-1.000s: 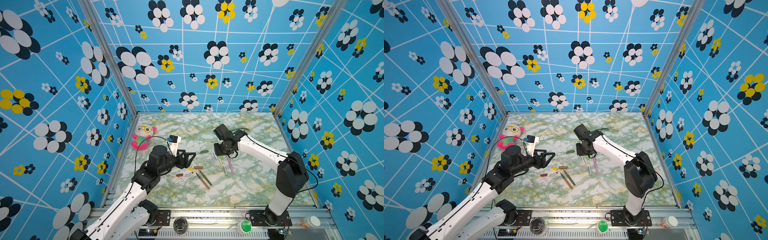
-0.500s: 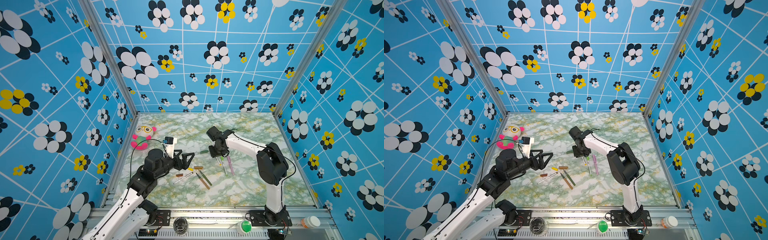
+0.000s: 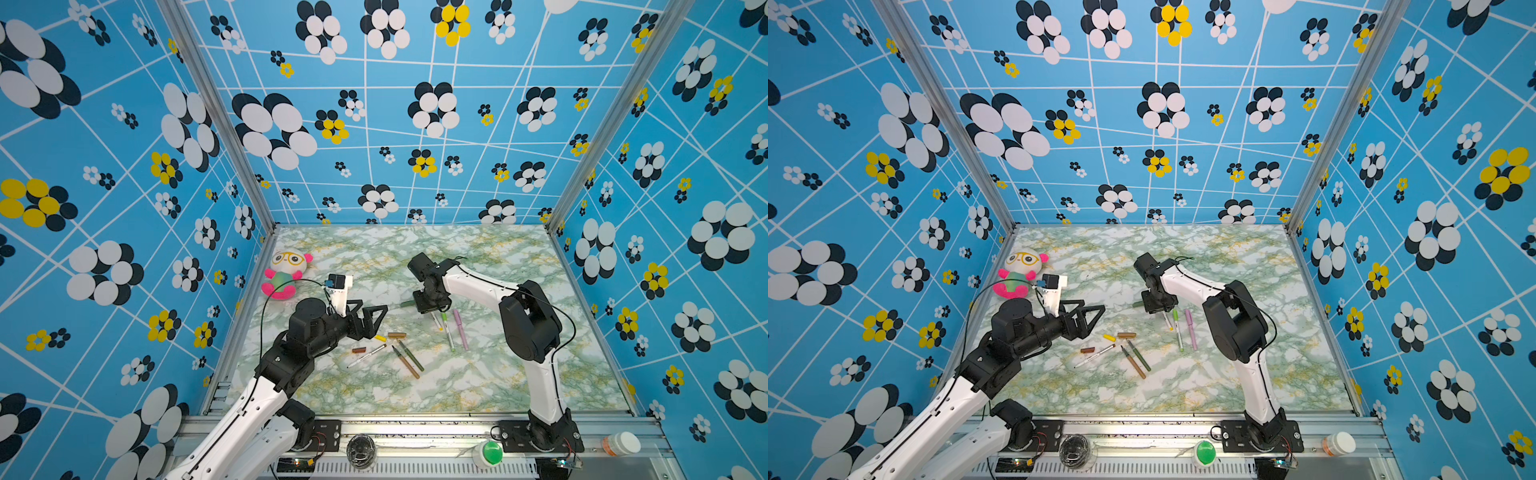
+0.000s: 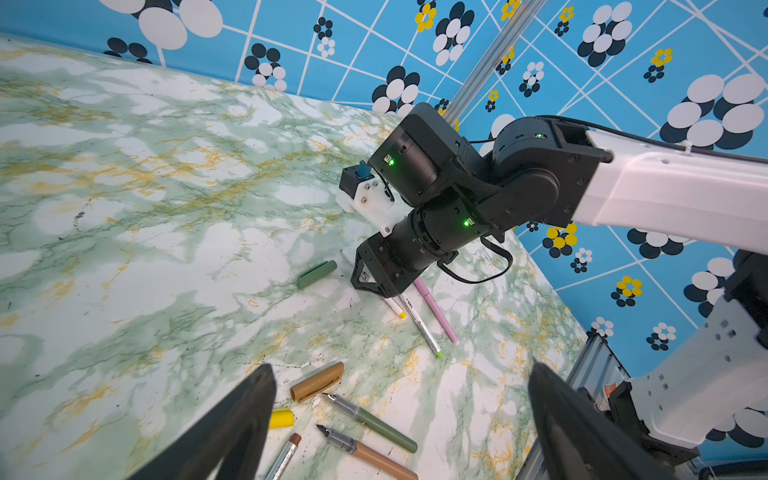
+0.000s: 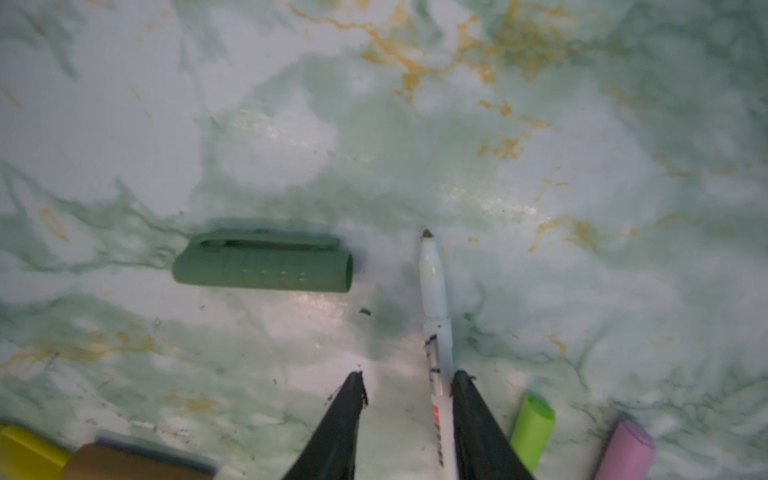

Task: Insert the pens into the pen caps
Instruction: 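Lower the right gripper onto the uncapped white marker and grasp it, then lift the white marker with the right gripper into the open left gripper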

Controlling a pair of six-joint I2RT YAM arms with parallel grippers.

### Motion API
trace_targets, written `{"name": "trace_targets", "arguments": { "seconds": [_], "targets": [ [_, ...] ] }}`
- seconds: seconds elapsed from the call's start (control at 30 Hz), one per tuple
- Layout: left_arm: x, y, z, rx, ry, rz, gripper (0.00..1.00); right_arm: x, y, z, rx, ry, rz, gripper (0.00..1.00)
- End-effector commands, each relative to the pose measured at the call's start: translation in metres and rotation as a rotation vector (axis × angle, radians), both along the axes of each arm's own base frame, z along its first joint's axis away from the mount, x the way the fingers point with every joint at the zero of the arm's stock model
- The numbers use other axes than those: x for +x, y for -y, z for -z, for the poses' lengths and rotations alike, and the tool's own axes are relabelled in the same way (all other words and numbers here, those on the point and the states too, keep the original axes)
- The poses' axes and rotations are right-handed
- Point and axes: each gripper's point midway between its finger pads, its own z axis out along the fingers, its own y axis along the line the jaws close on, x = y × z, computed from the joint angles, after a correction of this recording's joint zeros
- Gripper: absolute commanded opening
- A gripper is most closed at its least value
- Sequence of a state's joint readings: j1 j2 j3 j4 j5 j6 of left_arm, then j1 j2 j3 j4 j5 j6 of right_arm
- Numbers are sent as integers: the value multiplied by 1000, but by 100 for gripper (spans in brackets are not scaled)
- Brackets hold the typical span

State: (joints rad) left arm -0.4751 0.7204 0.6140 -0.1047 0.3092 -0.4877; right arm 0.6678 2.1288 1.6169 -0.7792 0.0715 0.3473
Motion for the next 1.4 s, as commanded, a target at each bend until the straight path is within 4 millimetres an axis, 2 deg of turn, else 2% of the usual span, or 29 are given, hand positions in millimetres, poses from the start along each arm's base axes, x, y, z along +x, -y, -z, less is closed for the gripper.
{"name": "trace_targets", "arguments": {
  "seconds": [0.0,0.13,0.27,0.3,0.33,0.57,0.7,0.87,1.0,1.13,1.23,1.27,1.37],
  "targets": [
    [0,-2,-4,-17,17,-7,96,-4,4,8,-59,-12,-14,37],
    [-1,-5,-4,-16,19,-12,96,-9,5,16,-85,-22,-18,34],
    [-2,-6,-4,-17,16,-16,96,-11,4,17,-92,-22,-18,26],
    [-3,-7,-5,-17,18,-16,96,-14,6,28,-109,-45,-15,23],
    [-3,-7,-5,-17,17,-18,96,-14,7,29,-112,-47,-13,21],
    [-4,-17,-11,-15,31,-46,99,-17,8,30,-112,-62,16,11],
    [-1,-24,-16,-25,35,-66,100,-17,7,20,-99,-55,49,6],
    [-2,-24,-19,-34,36,-46,100,-12,-8,-39,55,22,114,1],
    [-8,-20,-20,-56,18,-1,99,-6,-27,-104,254,116,149,0],
    [-12,-9,-18,-96,-20,69,97,-7,-46,-164,460,183,151,0],
    [-15,4,-16,-133,-53,149,93,-13,-64,-202,634,201,118,0],
    [-15,8,-16,-146,-65,168,91,-19,-67,-201,667,184,109,0],
    [-12,15,-13,-195,-93,193,88,-26,-79,-225,814,198,76,0]
  ]
}}
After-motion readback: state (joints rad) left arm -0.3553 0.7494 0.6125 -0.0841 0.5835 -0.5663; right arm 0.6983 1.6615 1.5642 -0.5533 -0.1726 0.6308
